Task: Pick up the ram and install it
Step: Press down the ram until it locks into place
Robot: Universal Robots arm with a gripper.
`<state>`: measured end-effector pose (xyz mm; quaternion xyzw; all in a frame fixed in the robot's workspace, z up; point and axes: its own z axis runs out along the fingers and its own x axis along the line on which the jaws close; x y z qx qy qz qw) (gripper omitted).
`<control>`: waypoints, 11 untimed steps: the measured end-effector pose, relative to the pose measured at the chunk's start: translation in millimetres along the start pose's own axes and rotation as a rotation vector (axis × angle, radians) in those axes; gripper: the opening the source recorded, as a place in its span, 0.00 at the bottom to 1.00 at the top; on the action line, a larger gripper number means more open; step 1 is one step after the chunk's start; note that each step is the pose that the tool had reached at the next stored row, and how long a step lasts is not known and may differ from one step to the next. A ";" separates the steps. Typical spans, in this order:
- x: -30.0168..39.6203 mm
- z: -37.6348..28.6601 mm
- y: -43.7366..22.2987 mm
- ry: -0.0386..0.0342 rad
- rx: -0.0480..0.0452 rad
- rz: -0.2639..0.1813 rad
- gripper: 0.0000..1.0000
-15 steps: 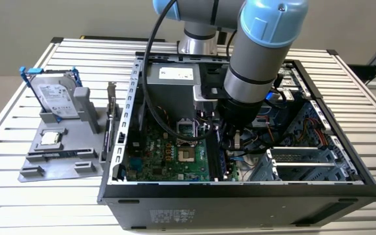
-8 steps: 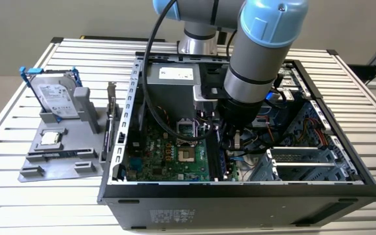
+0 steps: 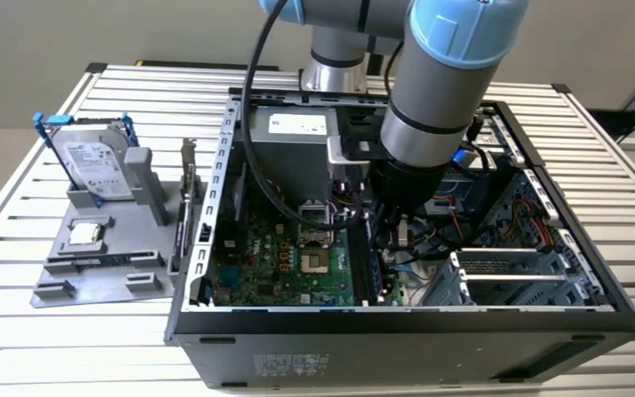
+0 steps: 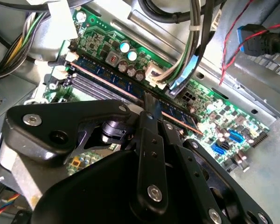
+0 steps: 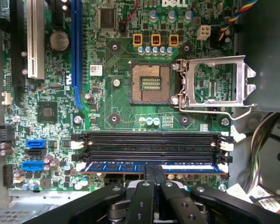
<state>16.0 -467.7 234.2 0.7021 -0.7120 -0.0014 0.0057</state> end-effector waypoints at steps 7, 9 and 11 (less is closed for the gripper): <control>0.2 -29.3 0.2 0.0000 -0.0006 0.000 0.00; 0.2 -38.3 0.3 -0.0001 -0.0008 0.000 0.00; 0.3 -46.9 0.4 0.0001 -0.0010 0.000 0.00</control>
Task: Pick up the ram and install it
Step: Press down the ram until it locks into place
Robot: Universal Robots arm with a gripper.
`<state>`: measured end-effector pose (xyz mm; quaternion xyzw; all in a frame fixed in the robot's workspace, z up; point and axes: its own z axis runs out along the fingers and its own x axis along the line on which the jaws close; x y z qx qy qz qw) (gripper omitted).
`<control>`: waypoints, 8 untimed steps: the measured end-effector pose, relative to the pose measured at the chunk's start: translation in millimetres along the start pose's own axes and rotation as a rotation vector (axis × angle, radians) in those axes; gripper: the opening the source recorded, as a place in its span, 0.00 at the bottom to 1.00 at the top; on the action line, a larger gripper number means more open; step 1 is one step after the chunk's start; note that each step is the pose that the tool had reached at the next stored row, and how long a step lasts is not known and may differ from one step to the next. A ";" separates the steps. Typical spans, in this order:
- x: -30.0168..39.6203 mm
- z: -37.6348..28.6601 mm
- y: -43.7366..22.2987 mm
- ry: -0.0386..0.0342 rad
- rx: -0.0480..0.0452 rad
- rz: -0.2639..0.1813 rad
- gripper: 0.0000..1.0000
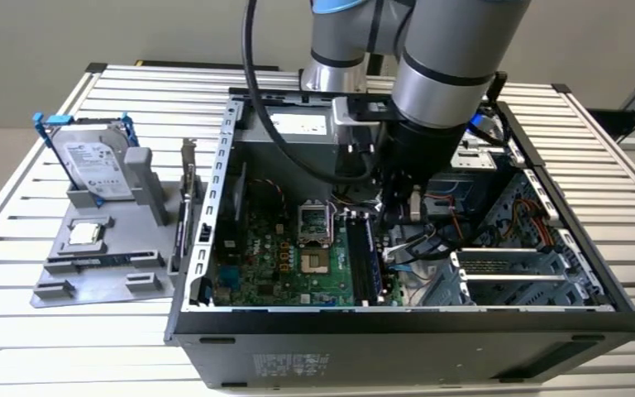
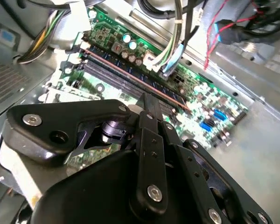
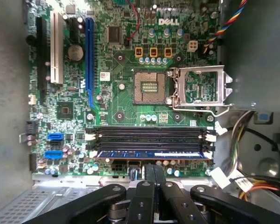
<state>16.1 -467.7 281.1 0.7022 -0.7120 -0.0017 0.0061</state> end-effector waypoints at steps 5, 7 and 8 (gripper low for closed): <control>0.1 -19.8 0.2 0.0000 -0.0002 0.000 0.00; 0.2 -27.5 0.3 0.0001 -0.0003 0.000 0.00; 0.2 -31.4 0.3 0.0000 -0.0004 0.000 0.00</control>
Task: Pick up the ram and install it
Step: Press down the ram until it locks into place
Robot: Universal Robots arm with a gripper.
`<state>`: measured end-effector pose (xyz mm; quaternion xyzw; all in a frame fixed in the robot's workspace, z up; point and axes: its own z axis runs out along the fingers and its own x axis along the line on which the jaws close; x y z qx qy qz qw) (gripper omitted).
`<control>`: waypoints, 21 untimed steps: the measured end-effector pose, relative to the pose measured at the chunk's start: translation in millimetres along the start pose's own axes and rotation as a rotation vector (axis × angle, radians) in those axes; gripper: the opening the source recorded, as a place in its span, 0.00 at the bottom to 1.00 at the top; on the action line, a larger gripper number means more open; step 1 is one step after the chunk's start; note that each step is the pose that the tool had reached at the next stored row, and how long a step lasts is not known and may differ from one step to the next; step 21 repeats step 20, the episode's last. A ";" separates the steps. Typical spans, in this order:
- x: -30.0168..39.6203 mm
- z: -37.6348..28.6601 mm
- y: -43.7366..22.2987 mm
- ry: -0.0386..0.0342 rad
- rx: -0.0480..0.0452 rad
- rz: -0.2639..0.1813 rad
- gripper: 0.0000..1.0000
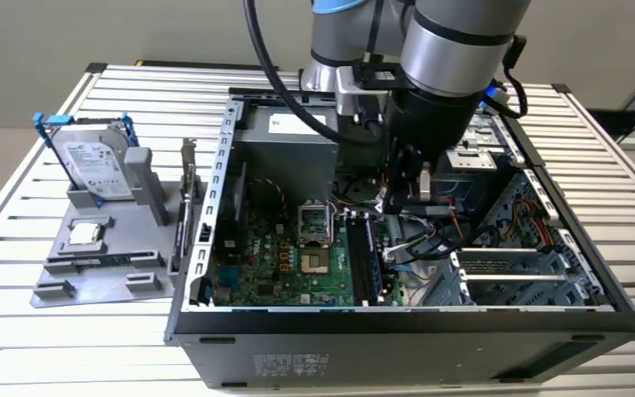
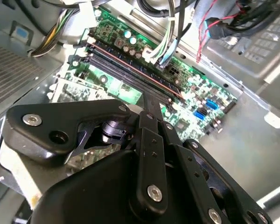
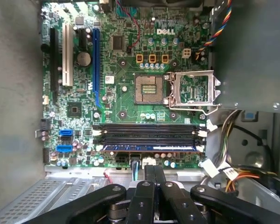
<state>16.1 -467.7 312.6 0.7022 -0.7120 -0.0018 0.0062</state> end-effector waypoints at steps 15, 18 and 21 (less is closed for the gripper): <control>0.2 -34.0 0.4 -0.0002 -0.0001 0.000 0.00; 0.2 -34.2 0.4 0.0000 -0.0002 0.000 0.00; 0.2 -34.3 0.4 0.0000 -0.0002 0.000 0.00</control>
